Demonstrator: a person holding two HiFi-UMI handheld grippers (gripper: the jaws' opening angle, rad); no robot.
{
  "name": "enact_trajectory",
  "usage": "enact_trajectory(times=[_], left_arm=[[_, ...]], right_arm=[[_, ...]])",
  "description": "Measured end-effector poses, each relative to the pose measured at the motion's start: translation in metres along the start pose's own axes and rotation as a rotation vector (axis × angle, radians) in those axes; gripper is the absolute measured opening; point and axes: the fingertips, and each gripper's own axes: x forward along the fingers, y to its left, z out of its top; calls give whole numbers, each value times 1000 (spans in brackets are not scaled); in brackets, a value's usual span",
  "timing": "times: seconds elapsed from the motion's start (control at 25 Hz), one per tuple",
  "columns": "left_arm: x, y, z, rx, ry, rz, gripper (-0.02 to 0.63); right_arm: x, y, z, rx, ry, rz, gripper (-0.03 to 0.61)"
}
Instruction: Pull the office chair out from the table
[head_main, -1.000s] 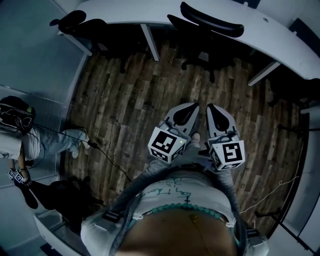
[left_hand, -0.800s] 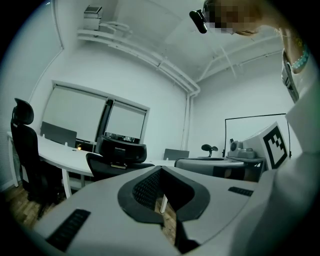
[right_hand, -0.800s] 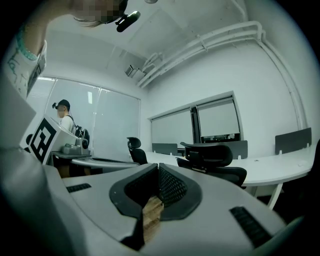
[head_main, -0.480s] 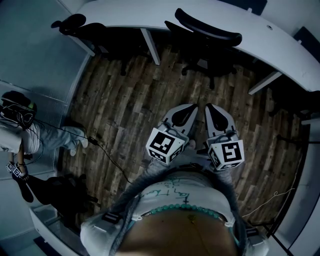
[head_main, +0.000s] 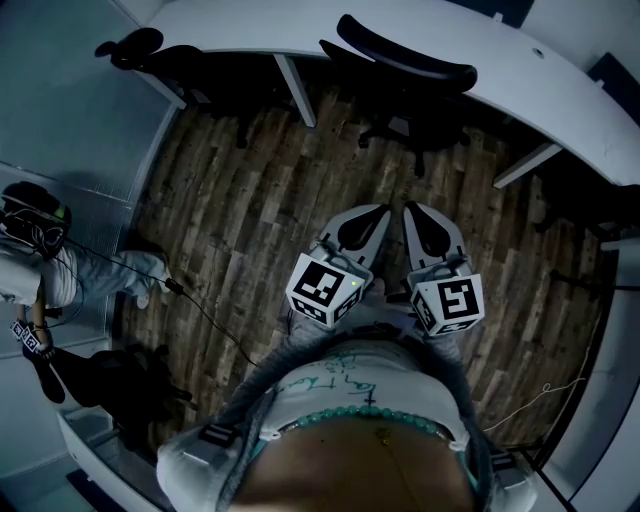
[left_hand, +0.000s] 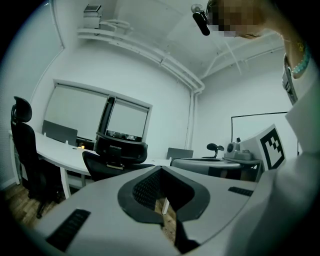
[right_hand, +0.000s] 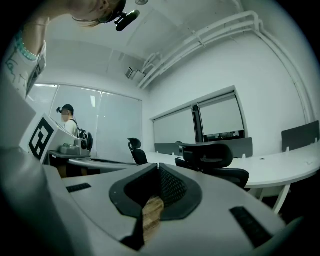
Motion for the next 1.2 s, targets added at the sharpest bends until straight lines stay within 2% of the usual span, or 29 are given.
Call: enact_trajectory(times=[0.28,0.6,0.84,1.2], left_arm=[[15,19,0,-13,0,-36,11],[48,53,17,-6,-4,-125,11],[71,88,25,5,6,-207,11],[92,156,41,3,5,-257,11]], right_arm=[[17,-11,-3,14,3,-54,21],[58,-28,7,1,-4,-131,21],[102,-41,10,9,-8,-191,21],[170,-51,16,17,-23,-257,21]])
